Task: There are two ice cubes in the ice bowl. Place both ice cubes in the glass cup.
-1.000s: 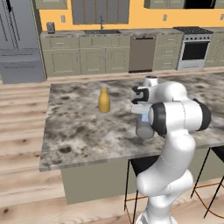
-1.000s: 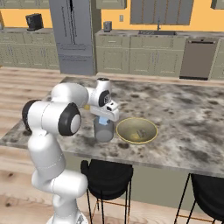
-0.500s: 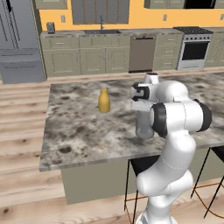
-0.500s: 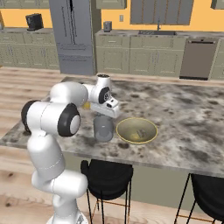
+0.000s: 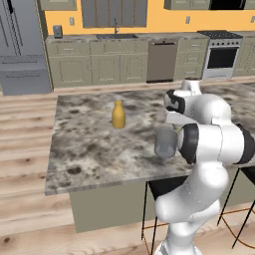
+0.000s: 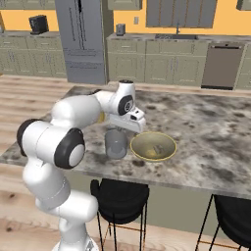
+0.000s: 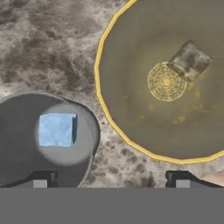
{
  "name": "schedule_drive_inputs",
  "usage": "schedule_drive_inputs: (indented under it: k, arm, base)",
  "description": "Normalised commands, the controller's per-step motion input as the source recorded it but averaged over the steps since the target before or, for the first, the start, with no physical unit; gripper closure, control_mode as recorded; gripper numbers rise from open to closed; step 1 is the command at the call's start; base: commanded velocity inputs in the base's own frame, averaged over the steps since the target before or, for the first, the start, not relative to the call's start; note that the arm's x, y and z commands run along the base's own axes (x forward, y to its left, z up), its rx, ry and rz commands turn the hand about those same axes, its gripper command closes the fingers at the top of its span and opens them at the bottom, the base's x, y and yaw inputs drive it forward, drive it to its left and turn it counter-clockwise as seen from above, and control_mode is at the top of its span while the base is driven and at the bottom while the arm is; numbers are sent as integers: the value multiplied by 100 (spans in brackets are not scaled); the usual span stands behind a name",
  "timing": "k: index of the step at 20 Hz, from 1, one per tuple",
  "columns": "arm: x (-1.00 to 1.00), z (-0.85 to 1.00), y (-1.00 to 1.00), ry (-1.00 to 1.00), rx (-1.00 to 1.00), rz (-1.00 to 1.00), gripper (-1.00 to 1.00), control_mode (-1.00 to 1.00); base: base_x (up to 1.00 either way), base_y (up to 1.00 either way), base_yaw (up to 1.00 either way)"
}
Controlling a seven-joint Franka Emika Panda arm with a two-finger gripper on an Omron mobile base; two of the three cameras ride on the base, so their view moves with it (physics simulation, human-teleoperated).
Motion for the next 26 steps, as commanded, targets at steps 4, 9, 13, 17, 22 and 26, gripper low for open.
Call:
schedule_drive_inputs:
  k: [4, 9, 13, 17, 22, 26]
  arm:
    - [-46, -2, -92, -4, -15, 6, -100, -100]
    - [-6, -19, -71, 0, -18, 1, -100, -100]
    - [4, -21, -67, 0, -6, 0, -100, -100]
    - [43, -2, -54, 0, 2, 1, -100, -100]
    - [51, -2, -15, 0, 6, -2, -100, -100]
    - [44, -13, 0, 0, 6, -6, -100, -100]
  base:
    - [0, 0, 0]
    - [0, 0, 0]
    - [0, 0, 0]
    - [0, 0, 0]
    - [0, 0, 0]
    - [0, 0, 0]
